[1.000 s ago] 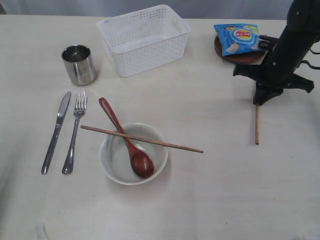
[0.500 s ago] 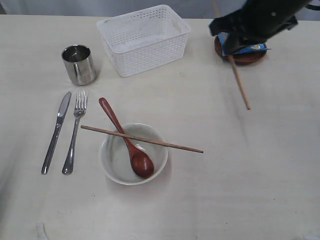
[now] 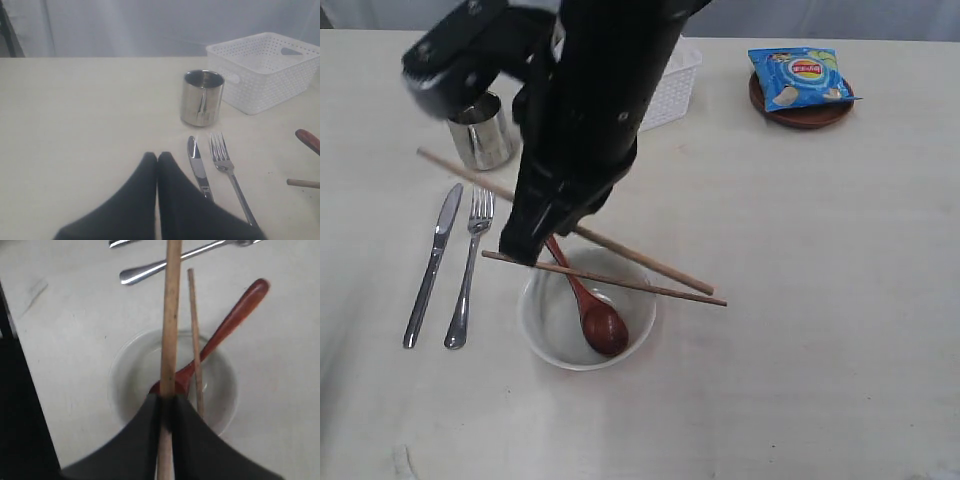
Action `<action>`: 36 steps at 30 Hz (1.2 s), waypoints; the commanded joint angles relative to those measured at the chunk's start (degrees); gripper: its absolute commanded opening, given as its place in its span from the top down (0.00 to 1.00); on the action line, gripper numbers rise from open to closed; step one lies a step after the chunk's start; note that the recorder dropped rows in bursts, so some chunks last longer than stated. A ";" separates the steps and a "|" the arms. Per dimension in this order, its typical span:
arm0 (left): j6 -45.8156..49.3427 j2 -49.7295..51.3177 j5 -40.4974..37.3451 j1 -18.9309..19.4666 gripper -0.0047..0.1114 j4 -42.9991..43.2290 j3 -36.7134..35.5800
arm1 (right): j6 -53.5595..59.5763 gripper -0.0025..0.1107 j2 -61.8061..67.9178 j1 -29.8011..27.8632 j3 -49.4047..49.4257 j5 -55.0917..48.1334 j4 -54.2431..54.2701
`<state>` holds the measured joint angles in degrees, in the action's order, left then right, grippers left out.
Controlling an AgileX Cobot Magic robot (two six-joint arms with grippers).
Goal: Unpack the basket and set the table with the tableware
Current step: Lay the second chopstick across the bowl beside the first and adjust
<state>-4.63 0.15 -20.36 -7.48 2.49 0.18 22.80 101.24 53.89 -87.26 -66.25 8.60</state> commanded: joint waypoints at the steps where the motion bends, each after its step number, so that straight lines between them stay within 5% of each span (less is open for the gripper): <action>1: -0.24 -0.15 0.61 0.11 0.96 0.52 -0.18 | 0.62 0.98 4.29 2.39 -0.61 -3.71 -6.12; 36: -0.24 -0.15 0.61 0.11 0.96 0.52 -0.18 | -3.93 0.98 13.77 4.33 -0.66 0.00 -11.53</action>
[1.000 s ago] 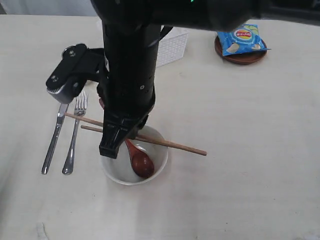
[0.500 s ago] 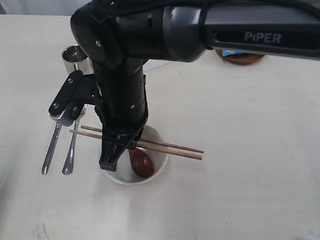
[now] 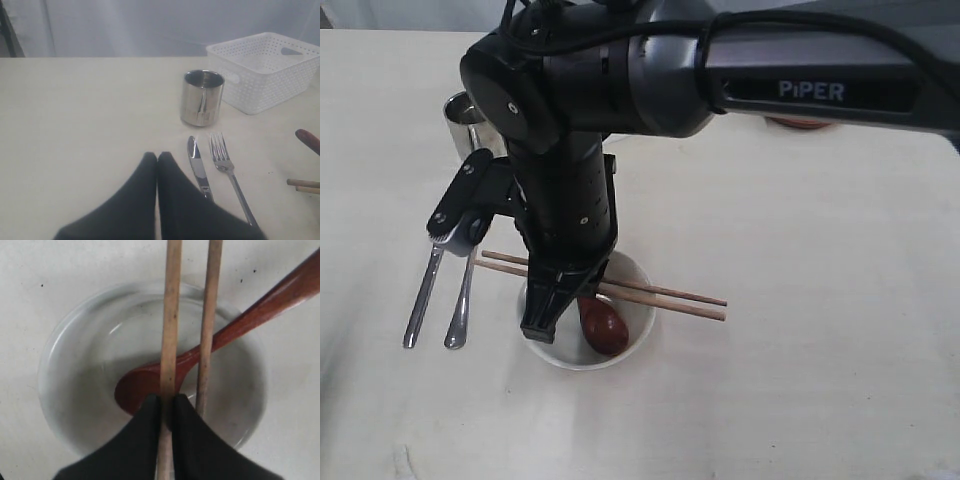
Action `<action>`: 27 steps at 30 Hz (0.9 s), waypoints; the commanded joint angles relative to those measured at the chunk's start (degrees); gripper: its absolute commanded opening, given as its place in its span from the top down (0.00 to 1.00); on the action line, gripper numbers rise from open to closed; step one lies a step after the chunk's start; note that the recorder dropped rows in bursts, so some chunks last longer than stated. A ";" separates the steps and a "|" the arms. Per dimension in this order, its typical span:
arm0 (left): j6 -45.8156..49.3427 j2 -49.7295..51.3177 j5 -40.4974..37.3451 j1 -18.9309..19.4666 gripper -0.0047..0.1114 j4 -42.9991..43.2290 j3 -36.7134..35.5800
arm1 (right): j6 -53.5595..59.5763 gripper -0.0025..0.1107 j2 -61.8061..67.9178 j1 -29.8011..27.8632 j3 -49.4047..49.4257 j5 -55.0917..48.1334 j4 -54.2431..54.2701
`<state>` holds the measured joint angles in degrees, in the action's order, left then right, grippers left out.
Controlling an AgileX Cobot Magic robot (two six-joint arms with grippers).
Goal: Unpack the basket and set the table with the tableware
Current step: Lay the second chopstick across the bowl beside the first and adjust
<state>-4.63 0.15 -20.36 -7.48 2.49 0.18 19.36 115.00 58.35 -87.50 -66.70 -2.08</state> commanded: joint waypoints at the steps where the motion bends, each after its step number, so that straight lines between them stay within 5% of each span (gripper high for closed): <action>1: -0.24 -0.15 0.61 0.11 0.96 0.52 -0.18 | -0.59 0.98 0.01 -0.14 -0.41 0.45 -0.78; 14: -0.24 -0.15 0.61 0.11 0.96 0.52 -0.18 | -0.96 0.97 0.01 -0.14 -0.41 0.45 0.57; 20: -0.24 -0.15 0.61 0.11 0.96 0.52 -0.18 | -1.17 0.72 0.01 -0.14 -0.41 0.45 0.09; 27: -0.24 -0.15 0.61 0.11 0.96 0.52 -0.18 | -2.05 0.71 -0.10 -0.14 -0.41 0.45 -2.78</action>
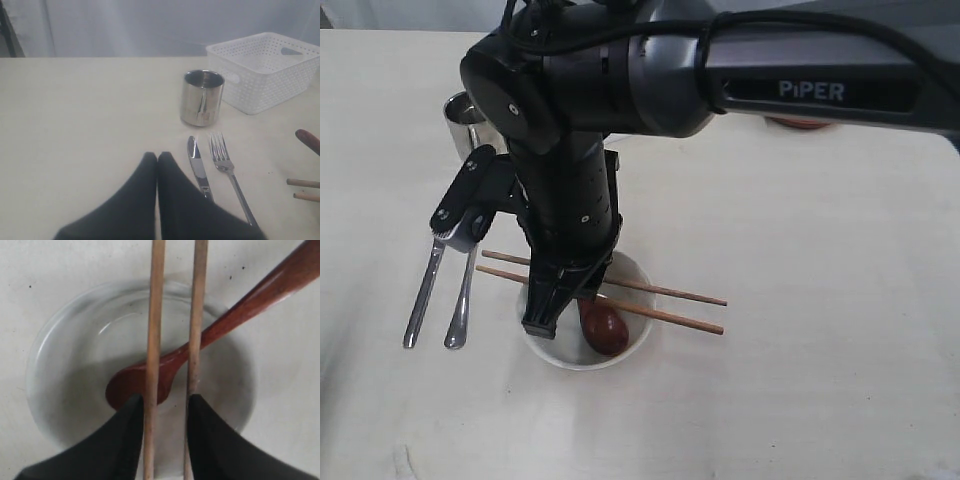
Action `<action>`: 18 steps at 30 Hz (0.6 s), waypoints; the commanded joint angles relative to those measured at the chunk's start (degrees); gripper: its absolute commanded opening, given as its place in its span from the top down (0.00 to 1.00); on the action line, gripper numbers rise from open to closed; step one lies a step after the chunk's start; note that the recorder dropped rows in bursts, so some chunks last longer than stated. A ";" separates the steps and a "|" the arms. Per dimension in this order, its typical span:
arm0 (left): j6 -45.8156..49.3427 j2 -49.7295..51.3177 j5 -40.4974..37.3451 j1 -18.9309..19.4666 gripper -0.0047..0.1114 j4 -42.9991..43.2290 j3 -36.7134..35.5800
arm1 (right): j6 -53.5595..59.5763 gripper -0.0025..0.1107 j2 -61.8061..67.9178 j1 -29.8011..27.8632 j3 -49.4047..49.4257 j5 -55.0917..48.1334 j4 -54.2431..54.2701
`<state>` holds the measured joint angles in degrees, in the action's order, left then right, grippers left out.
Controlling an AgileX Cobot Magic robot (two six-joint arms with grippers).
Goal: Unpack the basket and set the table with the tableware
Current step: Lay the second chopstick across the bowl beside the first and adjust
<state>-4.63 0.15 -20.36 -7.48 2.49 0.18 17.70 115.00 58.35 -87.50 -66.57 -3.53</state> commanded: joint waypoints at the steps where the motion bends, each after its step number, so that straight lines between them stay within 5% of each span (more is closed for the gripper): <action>1: -0.24 -0.15 0.61 0.11 0.96 0.52 -0.18 | -0.40 0.71 -0.21 -0.14 -0.41 0.32 -1.33; 16: -0.24 -0.15 0.61 0.11 0.96 0.52 -0.18 | 2.79 0.71 -5.68 -0.02 -0.04 -1.81 13.03; 18: -0.24 -0.15 0.61 0.11 0.96 0.52 -0.18 | 2.66 0.78 -4.51 -0.02 1.47 -1.81 13.33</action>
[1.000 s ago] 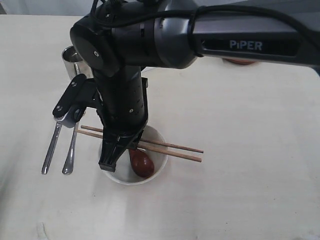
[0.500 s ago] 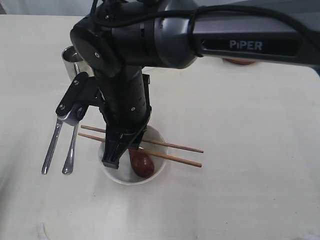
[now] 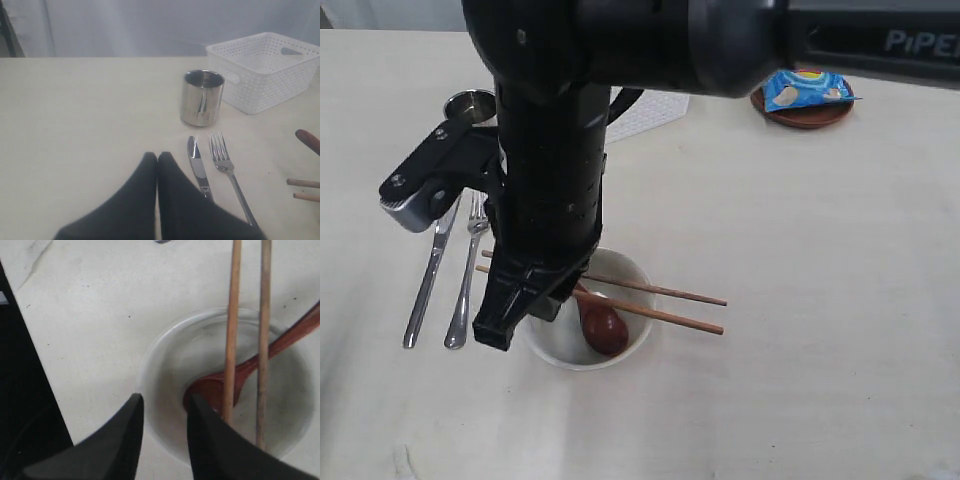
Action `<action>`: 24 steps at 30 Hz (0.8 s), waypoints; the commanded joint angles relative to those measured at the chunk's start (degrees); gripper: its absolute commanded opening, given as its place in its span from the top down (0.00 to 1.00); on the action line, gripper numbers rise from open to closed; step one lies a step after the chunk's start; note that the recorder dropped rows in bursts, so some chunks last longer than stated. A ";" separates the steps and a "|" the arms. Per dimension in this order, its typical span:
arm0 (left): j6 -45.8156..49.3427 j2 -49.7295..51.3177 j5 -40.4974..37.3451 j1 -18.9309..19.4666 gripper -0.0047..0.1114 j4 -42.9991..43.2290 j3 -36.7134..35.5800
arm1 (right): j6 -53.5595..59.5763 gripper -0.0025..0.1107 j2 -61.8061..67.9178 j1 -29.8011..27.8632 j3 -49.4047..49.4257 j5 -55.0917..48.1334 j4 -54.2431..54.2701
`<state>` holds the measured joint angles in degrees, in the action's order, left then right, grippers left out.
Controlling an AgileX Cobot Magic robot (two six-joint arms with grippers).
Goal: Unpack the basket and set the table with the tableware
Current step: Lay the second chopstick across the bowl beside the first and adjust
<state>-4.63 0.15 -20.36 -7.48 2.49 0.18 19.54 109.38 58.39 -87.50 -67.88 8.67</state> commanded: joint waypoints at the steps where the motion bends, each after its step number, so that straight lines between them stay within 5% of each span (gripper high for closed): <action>1: -0.24 -0.15 0.61 0.11 0.96 0.52 -0.18 | 0.98 0.85 1.27 -0.06 2.49 -0.34 1.90; 3: -0.24 -0.15 0.61 0.11 0.96 0.52 -0.18 | 1.43 0.98 1.27 0.03 4.46 0.93 2.55; 24: -0.24 -0.15 0.61 0.11 0.96 0.52 -0.18 | -2.01 0.98 4.79 -0.08 5.69 5.51 -6.01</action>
<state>-4.63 0.15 -20.36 -7.48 2.49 0.18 18.01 114.29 58.39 -81.85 -62.77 4.44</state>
